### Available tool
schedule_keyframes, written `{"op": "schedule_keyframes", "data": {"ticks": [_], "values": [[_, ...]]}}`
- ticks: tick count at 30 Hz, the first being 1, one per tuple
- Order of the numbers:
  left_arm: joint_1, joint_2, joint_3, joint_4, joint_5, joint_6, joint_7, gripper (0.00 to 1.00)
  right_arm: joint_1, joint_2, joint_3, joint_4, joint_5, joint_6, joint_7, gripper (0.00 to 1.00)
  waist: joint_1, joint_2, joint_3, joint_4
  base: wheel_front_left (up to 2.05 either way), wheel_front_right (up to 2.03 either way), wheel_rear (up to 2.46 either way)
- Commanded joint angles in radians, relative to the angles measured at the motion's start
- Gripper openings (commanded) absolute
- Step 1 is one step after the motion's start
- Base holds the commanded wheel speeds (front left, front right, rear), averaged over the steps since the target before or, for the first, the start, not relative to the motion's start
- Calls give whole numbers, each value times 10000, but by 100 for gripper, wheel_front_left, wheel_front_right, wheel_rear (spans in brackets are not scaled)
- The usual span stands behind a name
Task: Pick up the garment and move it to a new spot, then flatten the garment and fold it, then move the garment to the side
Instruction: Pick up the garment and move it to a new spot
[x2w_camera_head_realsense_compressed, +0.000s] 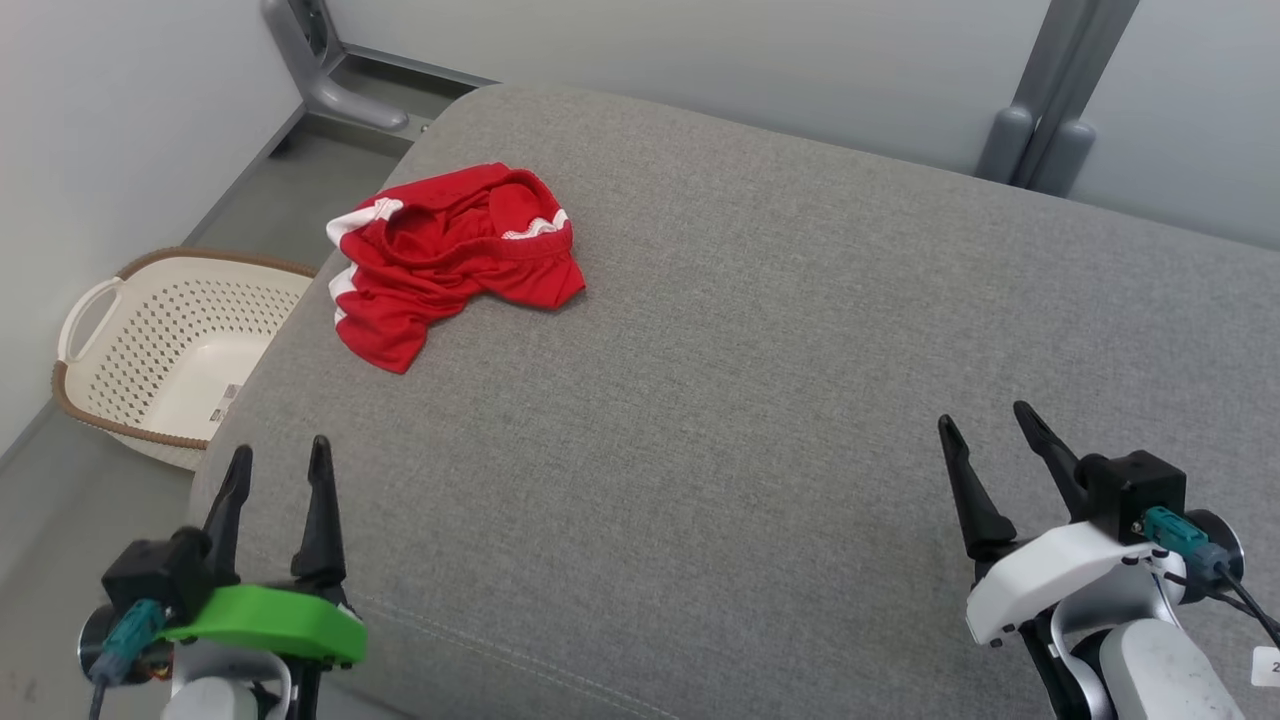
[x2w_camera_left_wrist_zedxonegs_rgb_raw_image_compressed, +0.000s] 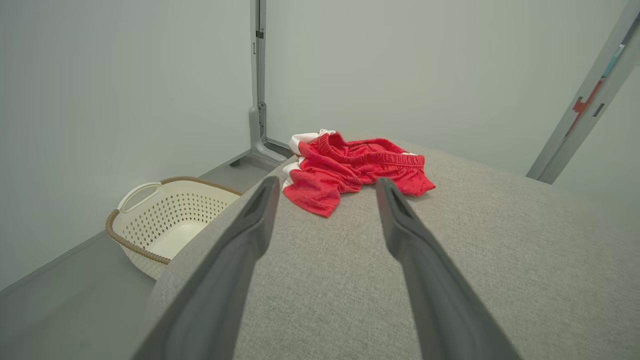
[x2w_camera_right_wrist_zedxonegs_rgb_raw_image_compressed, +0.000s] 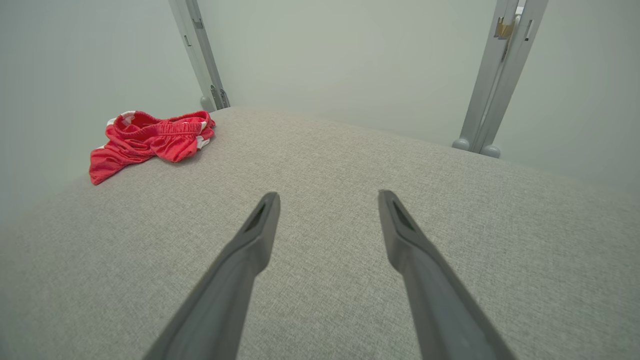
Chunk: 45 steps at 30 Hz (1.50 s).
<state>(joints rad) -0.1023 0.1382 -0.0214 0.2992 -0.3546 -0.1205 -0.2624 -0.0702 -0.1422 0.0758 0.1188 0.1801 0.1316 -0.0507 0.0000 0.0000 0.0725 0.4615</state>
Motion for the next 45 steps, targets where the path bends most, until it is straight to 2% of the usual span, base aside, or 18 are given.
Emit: {"op": "schedule_keyframes", "data": {"ticks": [1, 7, 12, 13, 15, 20, 27, 31, 35, 36, 37, 38, 40, 45], "values": [[-463, 107, -161, 155, -25, -33, 39, 100, -85, -84, -3, -134, -59, -19, 70, 100, 0, 0, 271, -101, 0, 0, 0], [-2466, 361, -596, 1580, -800, -100, 678, 100, -540, -330, 142, -636, -122, -19, 464, 100, 0, 0, 1205, -658, 0, 0, 0], [-4521, 641, -813, 2962, -1919, -110, 1355, 100, -1026, -684, 380, -1216, -226, -19, 877, 100, 0, 0, 2308, -1462, 0, 0, 0], [-5393, 730, -791, 3426, -2319, -111, 1574, 100, -1330, -793, 449, -1560, -271, -17, 1049, 100, 0, 0, 2893, -1800, 0, 0, 0], [-6120, 886, -808, 3957, -2566, -111, 1833, 100, -1520, -957, 492, -1827, -315, -19, 1216, 100, 0, 0, 3406, -2111, 0, 0, 0], [-7791, 1248, -672, 5235, -3002, -112, 2580, 100, -1930, -1223, 614, -2431, -357, -19, 1482, 100, 0, 0, 4386, -2780, 0, 0, 0], [-9108, 1480, -659, 6671, -3212, 1, 3635, 100, -1889, -1273, 630, -3033, -400, -19, 1604, 100, 0, 0, 5134, -3460, 0, 0, 0], [-9406, 1546, -682, 7473, -3296, 331, 4415, 100, -1733, -1227, 571, -3181, -407, -19, 1562, 100, 0, 0, 5270, -3728, 0, 0, 0], [-9295, 1439, -823, 8464, -3212, 1132, 5388, 100, -1651, -1129, 566, -3118, -398, -19, 1468, 100, 0, 0, 5195, -3884, 0, 0, 0], [-9202, 1374, -846, 8707, -3243, 1322, 5683, 90, -1642, -1077, 595, -3049, -392, -19, 1440, 100, 0, 0, 5112, -3910, 0, 0, 0], [-9153, 1372, -887, 8822, -3224, 1394, 5842, 16, -1643, -1045, 622, -3008, -374, -17, 1407, 100, 0, 0, 5046, -3924, 0, 0, 0], [-9139, 1358, -940, 8910, -3198, 1426, 5967, 0, -1637, -1007, 652, -2943, -328, -19, 1357, 100, 0, 0, 4942, -3933, 0, 0, 0], [-9161, 1340, -977, 8943, -3239, 1339, 6109, 0, -1621, -927, 696, -2768, -269, -19, 1245, 100, 0, 0, 4682, -3899, 0, 0, 0], [-9463, 1771, -1040, 8386, -3110, 1062, 5668, 0, -1685, -742, 866, -2264, -136, -19, 976, 100, 0, 0, 3866, -3808, 0, 0, 0]]}}
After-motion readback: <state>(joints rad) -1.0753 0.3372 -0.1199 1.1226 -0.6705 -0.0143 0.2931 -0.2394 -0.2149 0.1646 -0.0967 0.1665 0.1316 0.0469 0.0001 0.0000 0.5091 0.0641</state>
